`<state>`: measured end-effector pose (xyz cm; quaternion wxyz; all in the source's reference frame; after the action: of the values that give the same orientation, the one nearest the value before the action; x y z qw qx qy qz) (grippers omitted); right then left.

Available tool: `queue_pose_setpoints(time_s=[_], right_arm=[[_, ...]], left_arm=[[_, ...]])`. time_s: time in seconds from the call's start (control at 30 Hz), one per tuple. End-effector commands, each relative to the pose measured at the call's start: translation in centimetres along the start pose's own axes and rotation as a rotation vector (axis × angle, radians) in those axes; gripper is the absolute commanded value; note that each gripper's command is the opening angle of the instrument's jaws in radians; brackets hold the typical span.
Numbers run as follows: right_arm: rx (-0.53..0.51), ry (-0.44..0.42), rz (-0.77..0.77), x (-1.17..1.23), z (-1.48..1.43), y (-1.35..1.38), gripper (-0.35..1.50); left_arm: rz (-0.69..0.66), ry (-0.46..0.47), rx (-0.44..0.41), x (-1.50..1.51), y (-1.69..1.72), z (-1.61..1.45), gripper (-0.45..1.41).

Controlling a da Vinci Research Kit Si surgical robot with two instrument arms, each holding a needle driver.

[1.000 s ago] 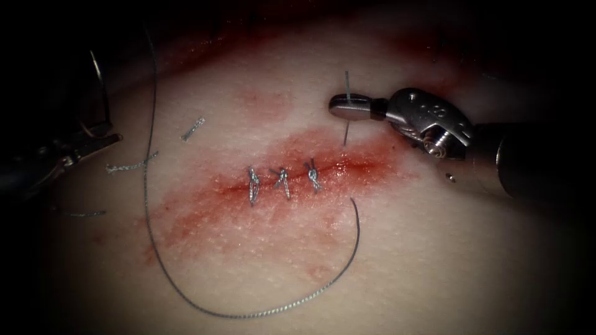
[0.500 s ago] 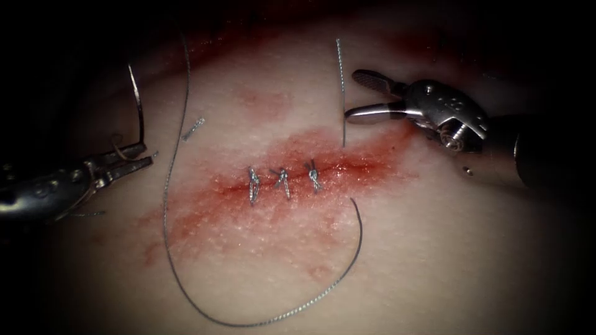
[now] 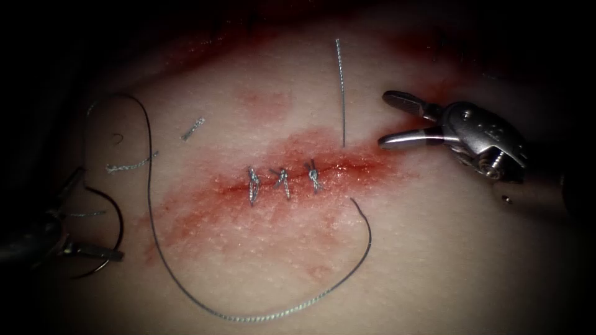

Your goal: Wound Closure

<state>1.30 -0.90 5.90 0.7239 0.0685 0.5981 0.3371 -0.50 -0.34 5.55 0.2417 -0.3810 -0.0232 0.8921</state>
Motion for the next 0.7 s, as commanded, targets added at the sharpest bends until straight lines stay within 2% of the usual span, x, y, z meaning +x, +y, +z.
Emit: queue_pose_setpoints(time_s=[0.03, 0.27, 0.33, 0.43, 0.6, 0.7], right_arm=[[0.003, -0.002, -0.002, -0.07, 0.09, 0.0, 1.09], [0.049, -0.031, -0.021, -0.22, 0.15, -0.04, 1.11], [0.059, -0.035, -0.024, -0.25, 0.18, -0.05, 1.11], [0.068, -0.034, -0.025, -0.26, 0.2, -0.06, 1.11], [0.081, -0.033, -0.026, -0.26, 0.2, -0.09, 1.09], [0.081, -0.033, -0.025, -0.25, 0.2, -0.09, 1.08]], left_arm=[[-0.003, -0.008, 0.007, -0.01, 0.01, 0.03, 1.4], [-0.016, -0.04, 0.028, 0.04, -0.1, -0.28, 1.4], [0.037, -0.048, 0.026, 0.09, -0.15, -0.28, 1.4], [0.123, -0.066, 0.049, 0.18, -0.25, -0.19, 1.26], [0.25, -0.142, 0.141, 0.22, -0.5, 0.1, 1.2], [0.369, -0.187, 0.193, 0.17, -0.7, 0.27, 1.16]])
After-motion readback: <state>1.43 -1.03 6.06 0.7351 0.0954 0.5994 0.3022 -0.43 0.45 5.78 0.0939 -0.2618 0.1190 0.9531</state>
